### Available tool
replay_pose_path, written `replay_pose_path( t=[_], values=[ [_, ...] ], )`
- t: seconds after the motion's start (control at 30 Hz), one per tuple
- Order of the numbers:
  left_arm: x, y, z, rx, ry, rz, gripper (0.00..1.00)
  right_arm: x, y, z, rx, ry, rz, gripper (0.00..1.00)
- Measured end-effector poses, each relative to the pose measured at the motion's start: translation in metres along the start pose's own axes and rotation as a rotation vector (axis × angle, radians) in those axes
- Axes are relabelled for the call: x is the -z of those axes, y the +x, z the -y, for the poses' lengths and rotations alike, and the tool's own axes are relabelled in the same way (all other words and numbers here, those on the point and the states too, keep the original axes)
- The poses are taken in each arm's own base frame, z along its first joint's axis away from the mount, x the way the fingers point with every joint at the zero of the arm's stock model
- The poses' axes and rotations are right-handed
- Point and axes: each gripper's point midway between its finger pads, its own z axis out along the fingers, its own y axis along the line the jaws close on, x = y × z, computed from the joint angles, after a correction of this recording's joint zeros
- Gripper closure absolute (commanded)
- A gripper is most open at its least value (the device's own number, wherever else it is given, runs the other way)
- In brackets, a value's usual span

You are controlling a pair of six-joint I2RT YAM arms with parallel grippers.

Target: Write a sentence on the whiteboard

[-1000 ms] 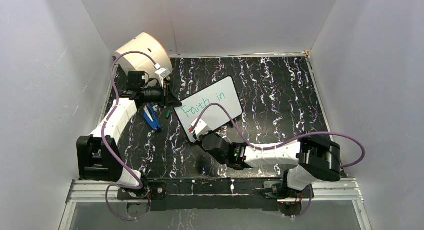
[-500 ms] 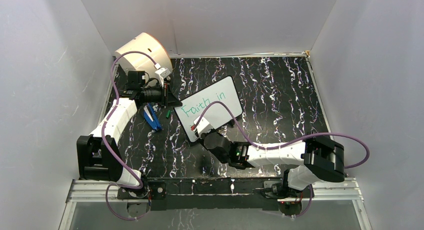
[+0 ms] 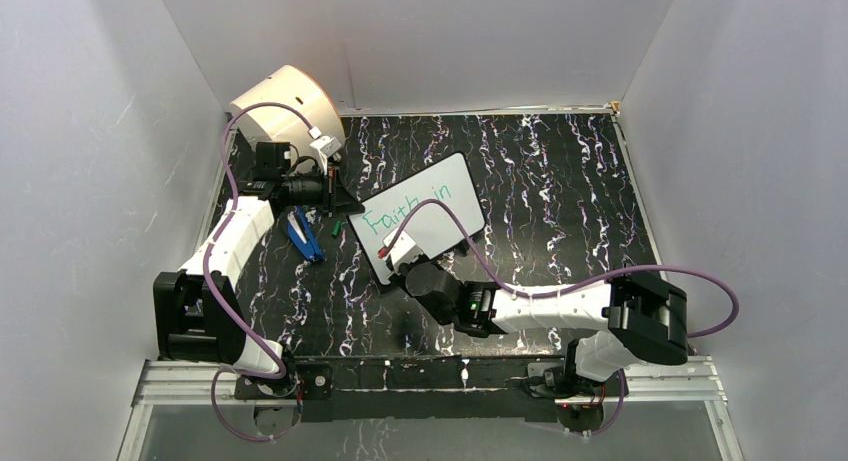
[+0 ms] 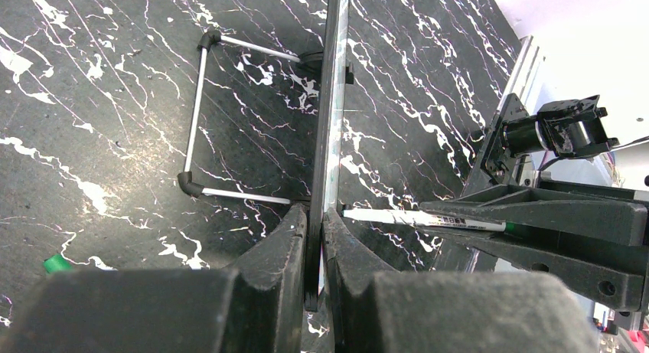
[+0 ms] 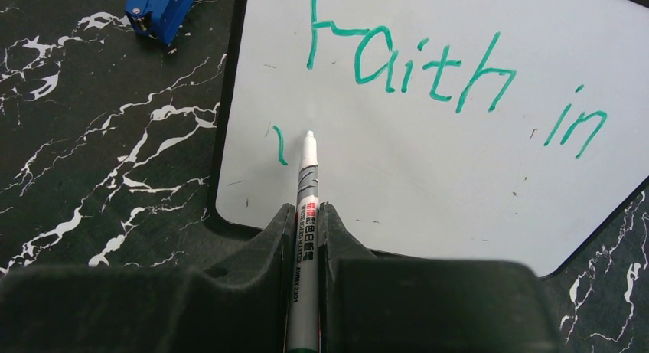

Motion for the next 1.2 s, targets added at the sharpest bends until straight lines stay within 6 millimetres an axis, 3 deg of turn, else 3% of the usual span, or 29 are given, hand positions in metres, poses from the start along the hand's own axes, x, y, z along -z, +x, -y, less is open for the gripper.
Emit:
replay_pose_path(
  t=[0.87,1.2],
  values=[
    [0.0,0.0,0.0,0.0,-0.003,0.0,1.0,-0.006,0.011,0.0,0.036,0.023,-0.038,1.0],
    [0.0,0.0,-0.001,0.0,-0.004,0.0,1.0,-0.003,0.02,-0.009,0.032,-0.017,-0.085,1.0]
  ],
)
